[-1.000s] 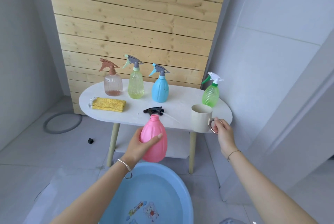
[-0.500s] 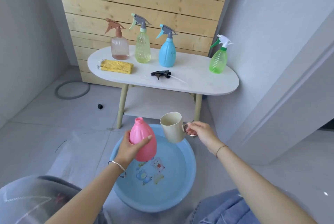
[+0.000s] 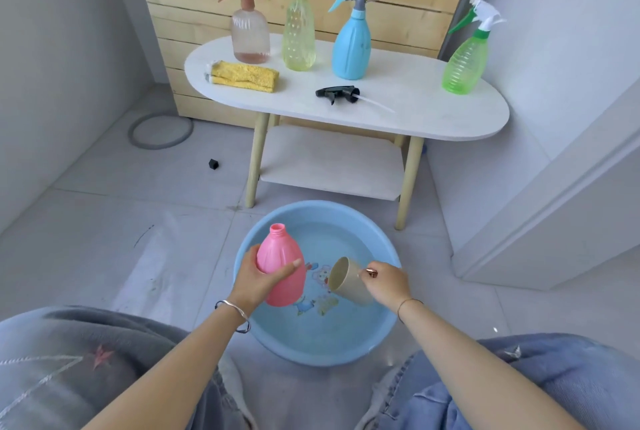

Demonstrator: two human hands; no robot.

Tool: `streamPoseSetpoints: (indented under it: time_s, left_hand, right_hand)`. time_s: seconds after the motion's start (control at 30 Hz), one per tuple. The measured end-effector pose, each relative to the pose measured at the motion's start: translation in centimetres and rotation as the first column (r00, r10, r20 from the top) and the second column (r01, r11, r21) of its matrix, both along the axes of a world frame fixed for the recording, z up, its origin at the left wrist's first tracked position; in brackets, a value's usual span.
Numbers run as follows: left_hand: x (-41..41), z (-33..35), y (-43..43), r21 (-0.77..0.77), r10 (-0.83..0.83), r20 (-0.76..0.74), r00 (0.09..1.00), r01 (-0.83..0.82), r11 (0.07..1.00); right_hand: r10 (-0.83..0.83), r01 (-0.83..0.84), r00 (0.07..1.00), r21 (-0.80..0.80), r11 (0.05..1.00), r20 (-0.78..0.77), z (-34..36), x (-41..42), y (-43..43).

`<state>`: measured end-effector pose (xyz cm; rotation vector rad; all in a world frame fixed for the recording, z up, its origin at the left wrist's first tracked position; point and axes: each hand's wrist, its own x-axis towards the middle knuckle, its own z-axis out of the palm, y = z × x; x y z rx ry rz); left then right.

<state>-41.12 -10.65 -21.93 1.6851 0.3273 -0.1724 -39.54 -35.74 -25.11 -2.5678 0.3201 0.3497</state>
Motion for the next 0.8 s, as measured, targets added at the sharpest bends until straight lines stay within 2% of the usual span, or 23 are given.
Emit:
streamPoseSetpoints:
  time_s: [0.13,0.27,0.4,0.6,0.7,0.8]
  left_hand:
    - [0.2,-0.7,0.2,0.001,-0.004,-0.007,1.0,0.004,1.0]
    - [0.3,-1.5,0.4,-0.009,0.002,-0.025,1.0,-0.002,1.0]
    - [0.7,-2.1,0.5,0.005,0.016,-0.036,0.999,-0.016,1.0]
    - [0.9,-2.4,0.5,-0.016,0.035,-0.063,0.997,-0.036,0.999]
    - [1.0,-2.4,0.6,-0.014,0.037,-0.064,0.997,-0.038,0.999]
    - [1.2,-2.3,0.7,-0.019,0.056,-0.065,0.996,-0.057,0.998]
  right_hand:
    - [0.077,-0.072,0.996,-0.123,0.99,0.037,-0.9,0.0,0.3]
    - [0.177,-0.175,0.984,-0.256,0.951,-0.015,-2.1,-0.3,0.6]
    - [0.2,-0.221,0.975,-0.303,0.927,-0.1,-3.8,0.1,0.9]
    - [0.271,-0.313,0.943,-0.245,0.918,-0.19,-4.4,-0.1,2.8]
    - [0.295,-0.333,0.929,-0.159,0.929,-0.221,-5.0,-0.3,3.4]
    - [0.192,-0.189,0.957,0.033,0.981,-0.219,-6.0,-0.3,3.4]
